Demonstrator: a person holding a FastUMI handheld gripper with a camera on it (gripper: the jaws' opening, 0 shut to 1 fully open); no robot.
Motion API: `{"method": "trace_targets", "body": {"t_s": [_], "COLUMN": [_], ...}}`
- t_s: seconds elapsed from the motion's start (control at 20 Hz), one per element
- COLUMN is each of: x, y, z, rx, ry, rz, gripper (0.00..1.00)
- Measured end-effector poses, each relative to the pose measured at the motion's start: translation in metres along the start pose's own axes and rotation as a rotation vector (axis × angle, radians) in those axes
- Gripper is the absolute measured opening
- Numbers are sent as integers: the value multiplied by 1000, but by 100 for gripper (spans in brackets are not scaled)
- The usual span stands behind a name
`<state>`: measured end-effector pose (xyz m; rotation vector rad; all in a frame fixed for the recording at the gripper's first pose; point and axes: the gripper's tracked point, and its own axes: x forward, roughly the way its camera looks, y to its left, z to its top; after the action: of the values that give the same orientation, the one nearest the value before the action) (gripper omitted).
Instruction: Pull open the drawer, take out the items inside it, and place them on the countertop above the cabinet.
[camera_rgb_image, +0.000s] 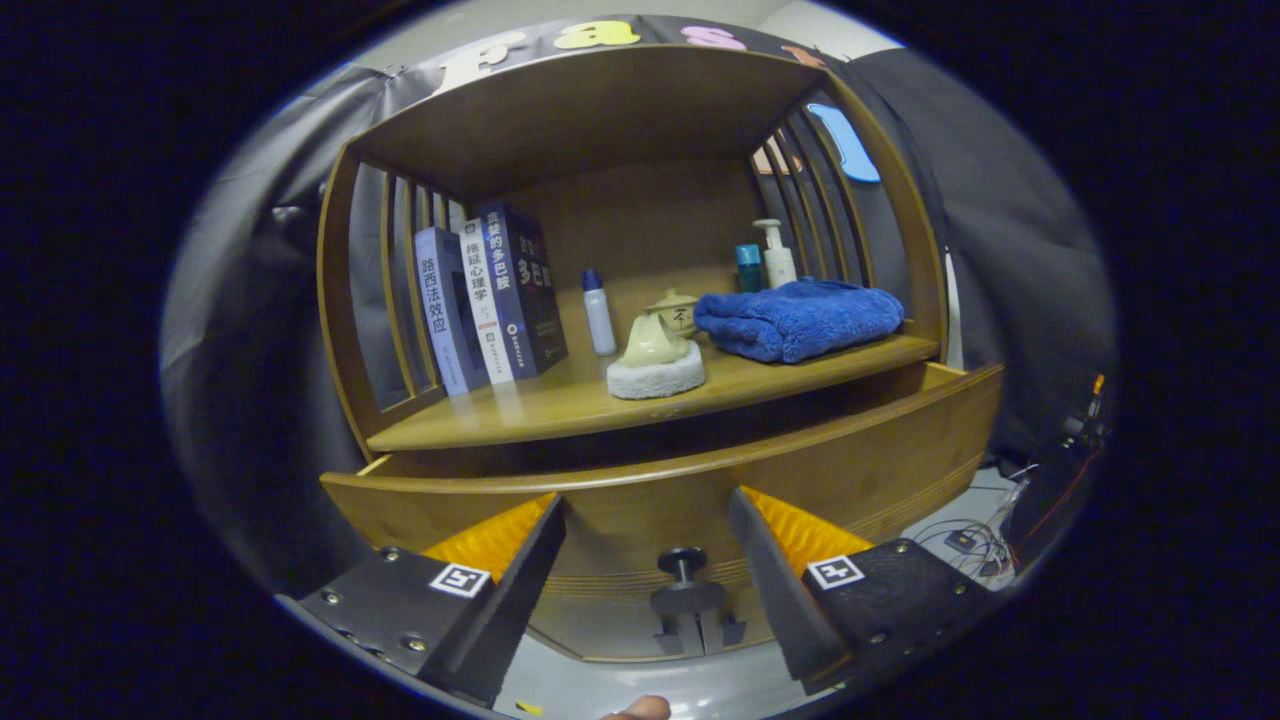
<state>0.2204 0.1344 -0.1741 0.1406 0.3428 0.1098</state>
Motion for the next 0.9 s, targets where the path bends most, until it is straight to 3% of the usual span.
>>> {"method": "trace_targets", "body": {"t_s": [0.9], "x": [29], "y": [-1], "z": [4], "rx": [26], "ry": [7], "rz": [25], "gripper": [100]}}
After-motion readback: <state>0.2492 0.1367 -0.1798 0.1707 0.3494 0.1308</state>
